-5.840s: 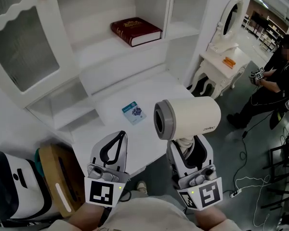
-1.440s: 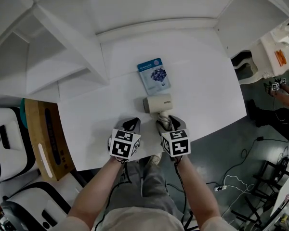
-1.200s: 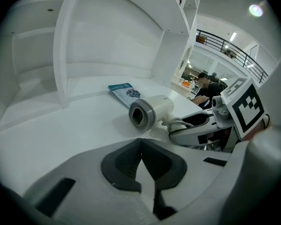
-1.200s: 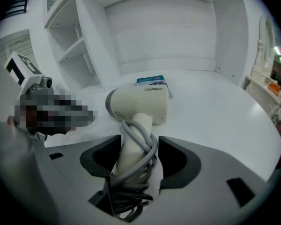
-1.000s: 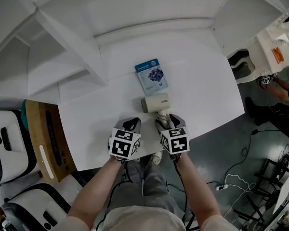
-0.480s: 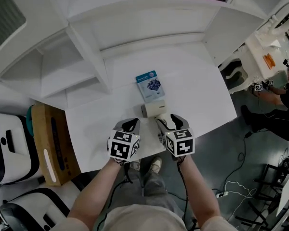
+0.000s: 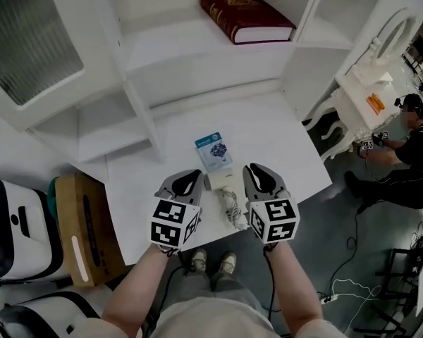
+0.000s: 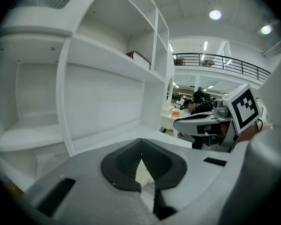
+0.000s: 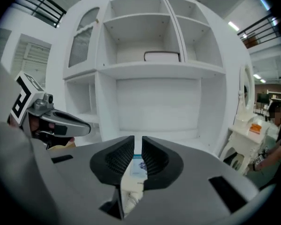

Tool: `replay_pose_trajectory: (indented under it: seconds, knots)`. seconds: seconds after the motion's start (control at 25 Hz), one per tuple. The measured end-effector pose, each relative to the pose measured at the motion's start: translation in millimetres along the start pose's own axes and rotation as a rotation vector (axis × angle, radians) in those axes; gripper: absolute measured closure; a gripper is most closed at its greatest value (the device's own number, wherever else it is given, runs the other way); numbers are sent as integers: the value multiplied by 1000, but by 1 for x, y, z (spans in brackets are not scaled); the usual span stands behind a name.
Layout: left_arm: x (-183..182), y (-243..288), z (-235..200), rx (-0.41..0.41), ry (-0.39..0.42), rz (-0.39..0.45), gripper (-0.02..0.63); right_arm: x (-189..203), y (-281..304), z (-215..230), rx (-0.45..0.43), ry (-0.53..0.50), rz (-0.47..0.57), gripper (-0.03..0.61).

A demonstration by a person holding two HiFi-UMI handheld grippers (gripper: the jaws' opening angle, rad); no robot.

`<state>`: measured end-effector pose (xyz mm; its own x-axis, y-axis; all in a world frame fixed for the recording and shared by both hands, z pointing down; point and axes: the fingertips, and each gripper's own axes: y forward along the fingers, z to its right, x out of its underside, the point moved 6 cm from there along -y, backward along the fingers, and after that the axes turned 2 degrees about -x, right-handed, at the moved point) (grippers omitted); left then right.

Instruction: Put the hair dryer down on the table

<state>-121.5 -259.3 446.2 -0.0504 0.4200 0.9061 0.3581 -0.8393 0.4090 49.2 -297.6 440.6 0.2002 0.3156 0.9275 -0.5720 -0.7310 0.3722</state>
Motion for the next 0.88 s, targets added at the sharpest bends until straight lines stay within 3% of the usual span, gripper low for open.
replay_pose_trajectory:
  seconds: [0.28, 0.48, 0.68, 0.88]
  knots:
    - [-87, -51, 24, -17, 148, 199, 601, -84, -58, -20, -16, -92, 199, 548]
    - [-129, -90, 46, -35, 268, 324, 601, -126, -99, -40, -52, -144, 325, 551]
    - [-153, -131, 60, -129, 337, 452, 601, -148, -140, -57, -90, -162, 450, 558]
    - [-146, -150, 73, -137, 392, 484, 601, -139, -161, -66, -89, -149, 494, 558]
